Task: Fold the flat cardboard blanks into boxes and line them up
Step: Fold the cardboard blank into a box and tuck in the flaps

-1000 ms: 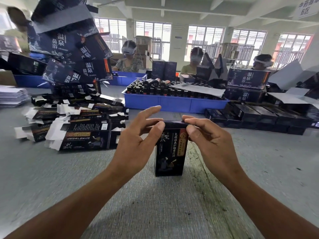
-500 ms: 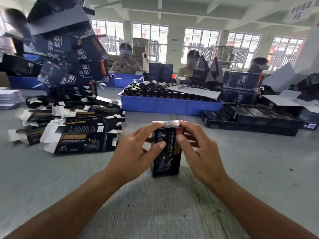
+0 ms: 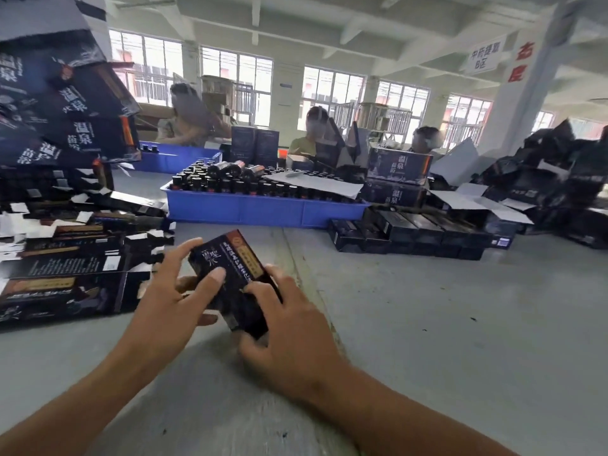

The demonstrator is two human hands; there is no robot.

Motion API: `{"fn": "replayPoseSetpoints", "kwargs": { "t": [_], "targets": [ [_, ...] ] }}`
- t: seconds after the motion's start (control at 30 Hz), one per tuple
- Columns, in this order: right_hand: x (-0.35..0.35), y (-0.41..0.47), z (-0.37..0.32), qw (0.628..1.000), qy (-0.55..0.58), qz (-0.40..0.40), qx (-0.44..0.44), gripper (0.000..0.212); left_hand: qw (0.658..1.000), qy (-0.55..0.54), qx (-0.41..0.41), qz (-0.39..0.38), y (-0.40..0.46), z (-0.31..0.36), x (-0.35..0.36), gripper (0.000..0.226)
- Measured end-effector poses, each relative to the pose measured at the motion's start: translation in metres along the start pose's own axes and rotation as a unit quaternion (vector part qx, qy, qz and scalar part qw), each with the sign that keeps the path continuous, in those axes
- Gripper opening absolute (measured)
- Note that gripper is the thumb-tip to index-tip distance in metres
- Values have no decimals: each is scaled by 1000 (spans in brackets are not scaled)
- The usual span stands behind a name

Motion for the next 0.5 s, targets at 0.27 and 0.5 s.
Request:
{"fn": "replayPoseSetpoints", "kwargs": {
  "t": [0.27,0.5],
  "targets": [
    [-59,30,152,979,-97,41,172,43,839,504,197,-53,-27,-28,69,26],
    [-96,38,291,944,-180,27,275,36,832,440,335,-42,-32,-17,78,44]
  ]
}}
Point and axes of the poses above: each hand's wrist, its own y-axis towards the middle knuckle, its own x-axis out of the palm, z = x × y, the point moved 10 cm from there along y, towards the middle knuckle, and after that the axes turned 14 degrees about -x, right-handed, at the moved point
